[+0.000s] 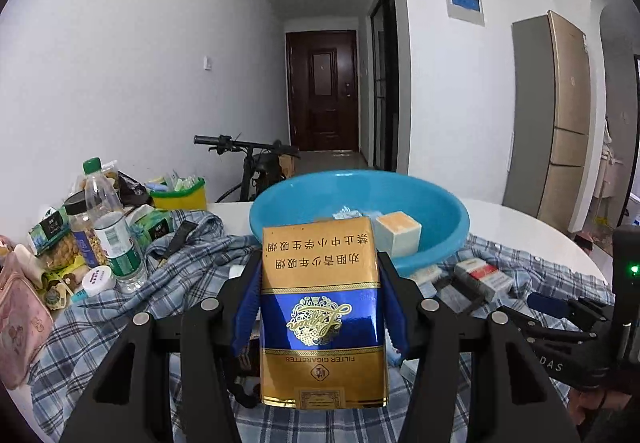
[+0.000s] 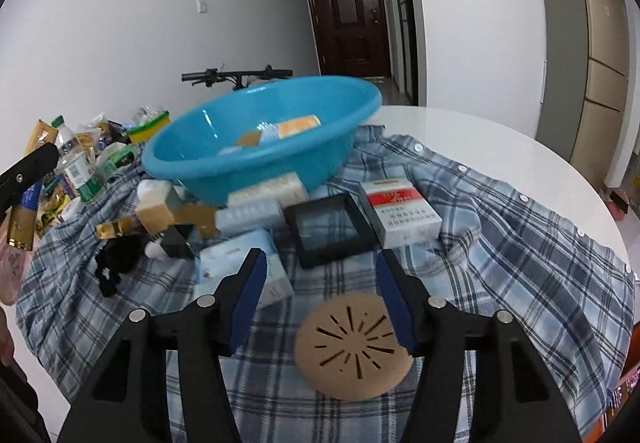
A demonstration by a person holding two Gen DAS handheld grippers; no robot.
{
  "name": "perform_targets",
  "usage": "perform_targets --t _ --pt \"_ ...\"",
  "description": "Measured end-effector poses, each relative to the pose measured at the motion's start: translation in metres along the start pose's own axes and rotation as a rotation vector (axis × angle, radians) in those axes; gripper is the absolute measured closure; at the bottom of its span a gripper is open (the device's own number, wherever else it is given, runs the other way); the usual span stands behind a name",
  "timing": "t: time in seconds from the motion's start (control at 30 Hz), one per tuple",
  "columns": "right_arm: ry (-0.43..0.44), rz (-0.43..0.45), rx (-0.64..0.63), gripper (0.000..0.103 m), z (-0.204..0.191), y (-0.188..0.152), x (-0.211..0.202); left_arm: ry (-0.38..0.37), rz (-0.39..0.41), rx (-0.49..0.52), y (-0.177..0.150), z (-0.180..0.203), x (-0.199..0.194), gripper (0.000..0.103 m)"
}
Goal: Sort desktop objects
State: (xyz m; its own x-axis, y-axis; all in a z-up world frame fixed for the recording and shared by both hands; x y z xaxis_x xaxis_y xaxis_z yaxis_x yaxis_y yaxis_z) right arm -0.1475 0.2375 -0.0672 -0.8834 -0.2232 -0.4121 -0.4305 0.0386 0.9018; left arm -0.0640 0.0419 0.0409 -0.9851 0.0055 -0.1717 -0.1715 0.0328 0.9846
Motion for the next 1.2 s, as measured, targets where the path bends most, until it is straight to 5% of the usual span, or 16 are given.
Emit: perform_targets --t 0.4,0.57,0.77,1.1,1.2 --pt "-0.033 -0.165 -0.036 0.029 0.003 -0.047 0.012 -0.004 -0.077 -0.004 -0.028 0.003 0.009 0.047" --pt "-0.059 -0.188 -0.094 0.014 0.001 -0.051 0.017 -0.004 -0.078 0.003 -0.029 0.005 0.009 0.047" --pt "-0.146 -0.195 -0.077 0.009 0.023 -0.050 0.018 0.001 -0.087 0.001 -0.031 0.003 0.009 0.047" --pt "-0.076 -0.282 -0.159 0.008 0.013 -0.069 0.028 -0.005 -0.097 0.013 -0.033 0.007 0.010 0.047" --pt "-0.073 -0.259 -0.123 0.021 0.016 -0.067 0.026 -0.002 -0.098 0.011 -0.033 0.007 0.010 0.047"
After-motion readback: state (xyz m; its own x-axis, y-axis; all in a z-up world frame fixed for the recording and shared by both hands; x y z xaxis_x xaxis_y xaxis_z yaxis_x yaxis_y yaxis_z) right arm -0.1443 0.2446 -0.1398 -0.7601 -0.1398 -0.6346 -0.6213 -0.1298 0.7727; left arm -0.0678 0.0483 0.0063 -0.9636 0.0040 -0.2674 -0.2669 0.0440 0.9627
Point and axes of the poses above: each gripper's, at about its wrist camera, not at the fingertips, and x roughly the way its jaws point, z to its right, y to its top, the point moved 8 cm from there along x, roughly the way its jaws point, and after that the axes turned 13 degrees about z, right-handed, at the moved point
